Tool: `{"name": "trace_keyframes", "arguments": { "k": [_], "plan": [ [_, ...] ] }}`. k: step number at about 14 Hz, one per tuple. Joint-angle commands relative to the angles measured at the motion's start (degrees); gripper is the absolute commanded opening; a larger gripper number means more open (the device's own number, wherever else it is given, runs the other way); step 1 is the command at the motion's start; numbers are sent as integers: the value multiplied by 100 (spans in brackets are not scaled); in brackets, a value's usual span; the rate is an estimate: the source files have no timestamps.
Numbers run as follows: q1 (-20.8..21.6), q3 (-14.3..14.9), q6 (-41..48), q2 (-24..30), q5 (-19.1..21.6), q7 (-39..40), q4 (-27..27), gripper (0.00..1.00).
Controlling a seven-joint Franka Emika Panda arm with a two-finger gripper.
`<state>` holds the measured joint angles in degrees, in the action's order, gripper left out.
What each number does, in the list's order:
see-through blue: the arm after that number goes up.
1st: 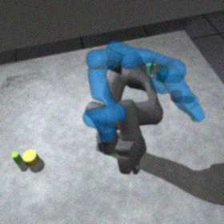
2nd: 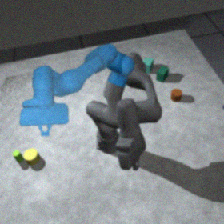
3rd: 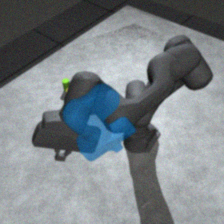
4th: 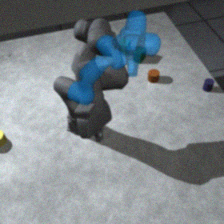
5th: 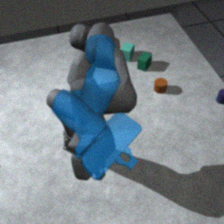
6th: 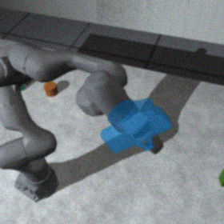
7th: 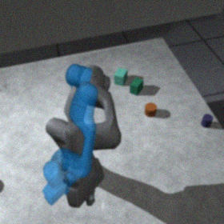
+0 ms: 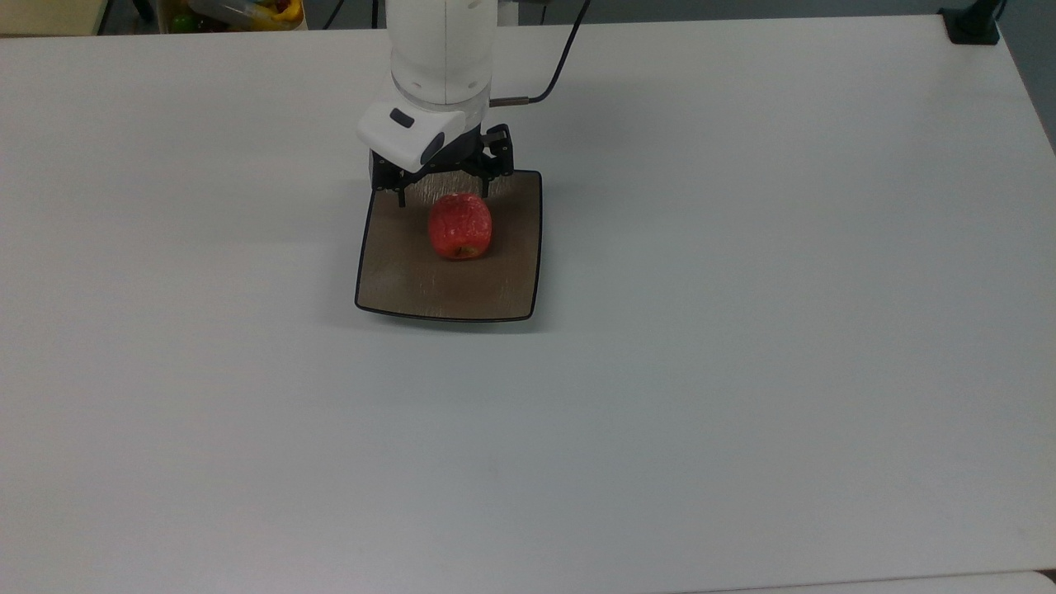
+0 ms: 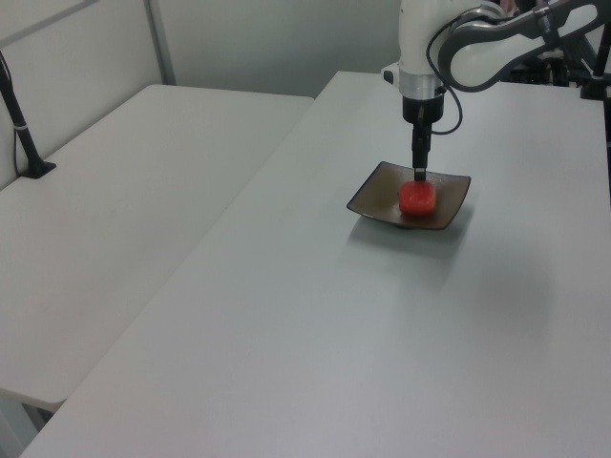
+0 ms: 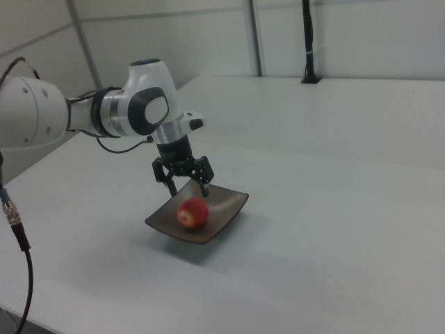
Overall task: Apples placed on a ceramic plate
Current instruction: 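Open the gripper to release the apple on the plate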
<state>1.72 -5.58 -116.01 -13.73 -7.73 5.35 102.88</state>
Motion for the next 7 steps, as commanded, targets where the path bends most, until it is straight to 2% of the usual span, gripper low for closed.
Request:
{"name": "trace_keyframes", "arguments": {
  "k": [1,3,7],
  "plan": [
    [30,22,245,230,97,-156,-4,100],
    [21,22,482,327,97,-577,-197,100],
    [-14,48,764,853,236,-1008,-216,100]
  ]
}}
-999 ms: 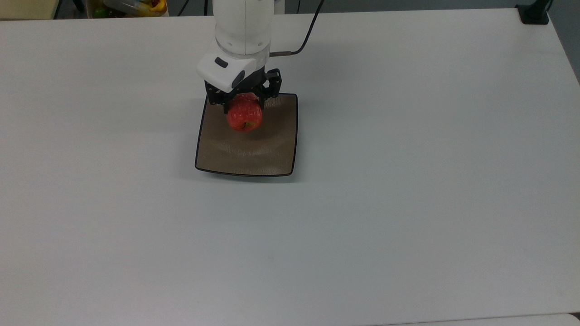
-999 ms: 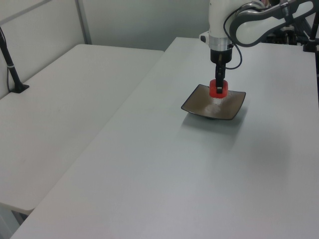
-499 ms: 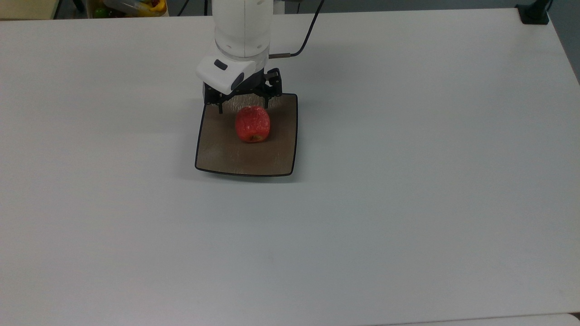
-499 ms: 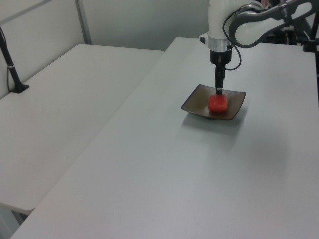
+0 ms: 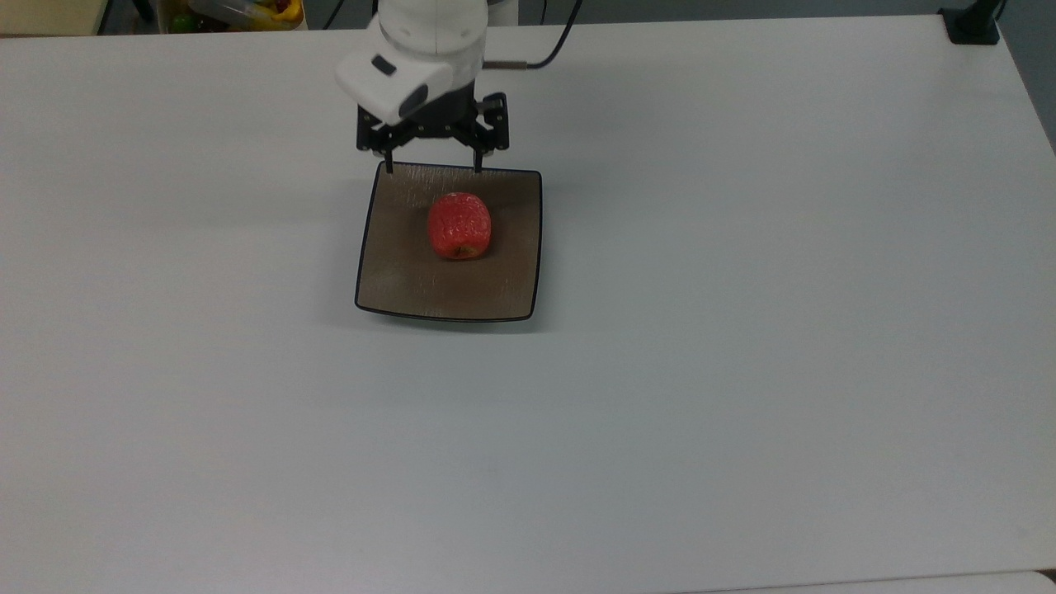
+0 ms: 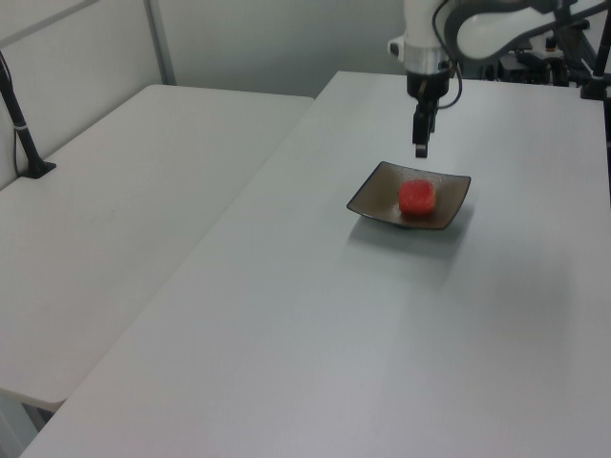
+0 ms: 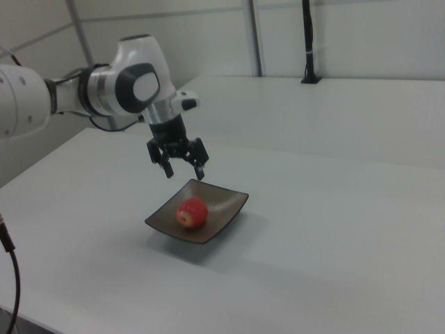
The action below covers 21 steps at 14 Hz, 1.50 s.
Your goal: Apples placed on a ceramic plate
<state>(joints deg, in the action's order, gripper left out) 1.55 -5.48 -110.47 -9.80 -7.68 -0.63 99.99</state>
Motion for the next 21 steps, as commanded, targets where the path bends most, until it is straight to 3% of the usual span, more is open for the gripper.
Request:
{"name": "trace_keyframes", "arguments": {
  "k": [1,3,6,9,13,21],
  "plan": [
    [3,38,201,522,354,-786,65,100],
    [3,65,131,610,417,-1333,56,100],
    [47,82,122,681,583,-1414,65,100],
    [64,187,122,822,803,-1318,109,100],
    [275,293,236,954,812,-1036,258,100],
    [275,302,570,971,803,-632,267,100]
  ]
}}
